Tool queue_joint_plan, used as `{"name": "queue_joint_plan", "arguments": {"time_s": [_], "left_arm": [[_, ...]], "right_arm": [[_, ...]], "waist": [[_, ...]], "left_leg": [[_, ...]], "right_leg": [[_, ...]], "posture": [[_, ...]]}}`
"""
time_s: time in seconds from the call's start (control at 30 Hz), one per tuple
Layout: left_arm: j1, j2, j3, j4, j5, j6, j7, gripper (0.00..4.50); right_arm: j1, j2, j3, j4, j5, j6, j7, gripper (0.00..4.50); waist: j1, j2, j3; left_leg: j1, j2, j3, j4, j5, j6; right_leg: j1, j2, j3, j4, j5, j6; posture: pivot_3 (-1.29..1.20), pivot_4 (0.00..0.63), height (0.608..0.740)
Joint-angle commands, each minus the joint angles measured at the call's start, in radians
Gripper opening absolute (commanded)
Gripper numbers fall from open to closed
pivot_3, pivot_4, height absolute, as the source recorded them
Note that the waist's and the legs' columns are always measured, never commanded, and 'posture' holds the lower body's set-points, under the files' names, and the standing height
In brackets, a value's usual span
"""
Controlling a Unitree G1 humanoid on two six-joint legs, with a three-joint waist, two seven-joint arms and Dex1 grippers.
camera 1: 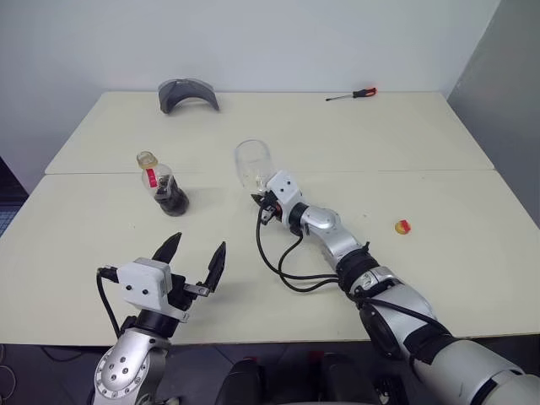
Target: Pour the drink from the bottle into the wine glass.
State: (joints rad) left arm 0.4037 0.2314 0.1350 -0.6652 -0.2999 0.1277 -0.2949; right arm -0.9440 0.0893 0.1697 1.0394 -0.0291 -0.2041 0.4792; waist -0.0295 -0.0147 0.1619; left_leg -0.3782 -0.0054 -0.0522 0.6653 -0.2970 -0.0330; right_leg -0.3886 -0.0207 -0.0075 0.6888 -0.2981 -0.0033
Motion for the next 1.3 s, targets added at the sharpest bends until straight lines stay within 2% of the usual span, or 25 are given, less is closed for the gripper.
{"name": "queue_joint_plan", "arguments": {"time_s": [0.03,0.07,0.27,0.3,0.37,0.53,0.7,0.8,0.87,1.07,1.2,1.3], "left_arm": [[-0.008,0.002,-0.001,-0.039,0.002,-0.006,0.006,4.50],[-0.010,0.002,-0.002,-0.039,0.003,-0.006,0.007,4.50],[-0.024,0.000,-0.011,-0.034,0.009,-0.003,0.012,4.50],[-0.025,0.000,-0.011,-0.034,0.010,-0.004,0.012,4.50],[-0.024,-0.001,-0.016,-0.034,0.013,-0.005,0.014,4.50],[-0.042,0.000,-0.005,-0.019,0.011,0.004,0.024,4.50],[-0.058,-0.012,0.024,0.017,0.026,0.030,0.075,4.50],[-0.073,-0.023,0.048,0.051,0.038,0.015,0.103,4.50],[-0.089,-0.032,0.068,0.080,0.054,0.009,0.127,4.50],[-0.172,-0.085,0.144,0.195,0.087,0.012,0.248,4.50],[-0.264,-0.064,0.176,0.274,0.096,-0.004,0.262,4.50],[-0.312,-0.040,0.171,0.310,0.099,-0.008,0.243,4.50]], "right_arm": [[-0.019,-0.001,-0.020,-0.015,0.004,-0.006,0.002,1.87],[-0.018,-0.003,-0.021,-0.018,0.004,-0.005,0.005,2.13],[0.032,-0.041,-0.029,-0.093,0.020,0.020,0.055,4.32],[0.044,-0.048,-0.031,-0.119,0.025,0.032,0.062,4.49],[0.071,-0.061,-0.036,-0.176,0.037,0.061,0.072,4.49],[0.263,-0.176,-0.049,-0.624,0.145,0.373,0.199,4.49],[0.437,-0.357,-0.080,-1.039,0.249,0.625,0.268,4.49],[0.536,-0.489,-0.121,-1.245,0.322,0.650,0.358,4.49],[0.606,-0.566,-0.181,-1.384,0.436,0.693,0.425,4.49],[0.744,-0.694,-0.233,-1.579,0.609,0.701,0.552,4.49],[0.760,-0.697,-0.243,-1.603,0.690,0.731,0.533,4.49],[0.748,-0.704,-0.230,-1.597,0.660,0.673,0.542,4.49]], "waist": [[0.000,0.000,0.000],[0.000,0.000,0.000],[0.000,0.000,0.000],[0.000,0.000,0.000],[0.001,0.000,0.000],[0.008,0.000,0.000],[0.015,0.000,0.000],[0.009,0.000,0.000],[0.012,0.000,0.001],[0.013,-0.002,0.001],[0.018,-0.003,0.001],[0.023,-0.003,0.001]], "left_leg": [[0.000,0.000,0.000,0.000,0.000,0.000],[0.000,0.000,0.000,0.000,0.000,0.000],[0.000,0.000,0.000,0.000,0.000,0.000],[0.000,0.000,0.000,0.000,0.000,0.000],[0.000,0.000,0.000,0.000,0.000,0.000],[-0.001,0.000,-0.001,0.000,0.000,0.000],[-0.002,0.000,-0.002,0.000,0.000,0.000],[-0.001,0.000,-0.002,0.000,0.000,0.000],[-0.002,0.000,-0.003,-0.001,0.000,0.000],[0.000,0.000,-0.004,-0.001,0.000,0.001],[0.000,0.000,-0.004,0.000,0.000,0.001],[-0.001,0.000,-0.004,0.000,0.000,0.001]], "right_leg": [[0.000,0.000,0.000,0.000,0.000,0.000],[0.000,0.000,0.000,0.000,0.000,0.000],[0.000,0.000,0.000,0.000,0.000,0.000],[0.000,0.000,0.000,0.000,0.000,0.000],[0.000,0.000,0.000,0.000,0.000,0.000],[0.000,0.000,-0.001,-0.001,0.000,0.000],[0.000,0.000,-0.001,-0.003,0.000,0.000],[0.000,0.001,-0.001,-0.002,0.000,0.001],[0.001,0.001,-0.003,-0.003,0.000,0.001],[0.004,0.001,-0.003,-0.007,0.000,0.001],[0.004,0.001,-0.004,-0.007,0.000,0.002],[0.004,0.001,-0.004,-0.007,0.001,0.002]], "posture": [[0.00,0.150,0.740],[0.00,0.150,0.740],[0.00,0.150,0.740],[0.00,0.150,0.740],[0.00,0.150,0.740],[0.00,0.150,0.740],[0.00,0.150,0.740],[0.00,0.150,0.740],[0.00,0.150,0.740],[0.00,0.150,0.740],[0.00,0.150,0.740],[0.00,0.150,0.740]]}}
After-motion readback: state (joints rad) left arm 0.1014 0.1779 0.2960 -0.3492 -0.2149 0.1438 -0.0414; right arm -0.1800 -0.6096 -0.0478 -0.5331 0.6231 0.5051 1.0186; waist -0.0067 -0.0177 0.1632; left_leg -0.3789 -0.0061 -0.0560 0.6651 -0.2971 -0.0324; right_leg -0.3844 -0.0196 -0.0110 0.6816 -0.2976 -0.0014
